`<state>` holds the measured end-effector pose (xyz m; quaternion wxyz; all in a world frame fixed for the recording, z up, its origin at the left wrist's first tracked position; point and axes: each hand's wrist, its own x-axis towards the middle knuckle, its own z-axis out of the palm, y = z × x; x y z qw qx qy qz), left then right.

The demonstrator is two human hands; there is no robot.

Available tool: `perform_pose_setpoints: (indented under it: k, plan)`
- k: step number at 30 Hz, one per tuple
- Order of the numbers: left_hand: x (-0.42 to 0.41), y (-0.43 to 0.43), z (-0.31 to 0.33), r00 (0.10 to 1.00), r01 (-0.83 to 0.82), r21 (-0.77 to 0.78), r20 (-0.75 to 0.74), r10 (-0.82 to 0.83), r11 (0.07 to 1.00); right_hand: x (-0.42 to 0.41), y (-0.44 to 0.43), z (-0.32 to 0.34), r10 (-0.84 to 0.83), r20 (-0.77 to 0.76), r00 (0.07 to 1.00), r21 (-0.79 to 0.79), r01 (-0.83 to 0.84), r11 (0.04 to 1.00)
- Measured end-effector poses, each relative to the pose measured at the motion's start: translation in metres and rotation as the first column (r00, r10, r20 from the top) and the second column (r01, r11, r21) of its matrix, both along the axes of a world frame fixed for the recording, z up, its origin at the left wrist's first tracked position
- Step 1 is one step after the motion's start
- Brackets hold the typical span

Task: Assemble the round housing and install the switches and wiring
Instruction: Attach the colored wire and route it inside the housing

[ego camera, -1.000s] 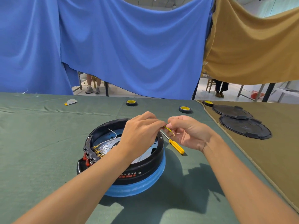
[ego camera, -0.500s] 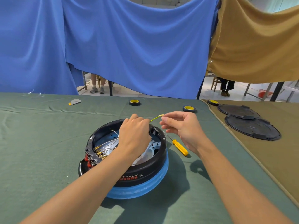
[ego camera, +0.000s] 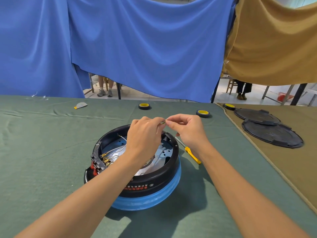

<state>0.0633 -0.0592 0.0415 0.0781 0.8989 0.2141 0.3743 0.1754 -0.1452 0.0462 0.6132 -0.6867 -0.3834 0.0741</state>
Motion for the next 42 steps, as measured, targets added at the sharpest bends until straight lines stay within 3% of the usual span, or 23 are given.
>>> perform_pose_setpoints:
  k: [4, 11, 15, 21, 42]
  plan:
    - [-0.003, 0.003, 0.002, 0.998, -0.041, -0.072, 0.046, 0.044, 0.997, 0.000, 0.007, -0.005, 0.054, -0.030, 0.998, -0.024, -0.055, 0.998]
    - [-0.008, 0.013, -0.004, 0.948, -0.299, -0.215, -0.181, 0.263, 0.930, 0.004, 0.023, -0.025, -0.111, -0.017, 0.994, -0.099, 0.109, 0.989]
    - [-0.006, 0.013, -0.005, 0.940, -0.291, -0.182, -0.238, 0.245, 0.939, 0.003, 0.026, -0.034, -0.076, -0.091, 0.993, -0.159, 0.061, 0.985]
    - [-0.002, 0.013, -0.006, 0.934, -0.271, -0.156, -0.282, 0.220, 0.950, 0.006, 0.025, -0.035, -0.092, -0.072, 0.993, -0.170, 0.079, 0.982]
    - [0.003, 0.009, -0.007, 0.931, -0.280, -0.153, -0.282, 0.230, 0.948, 0.005, 0.024, -0.035, -0.086, -0.065, 0.994, -0.164, 0.074, 0.984]
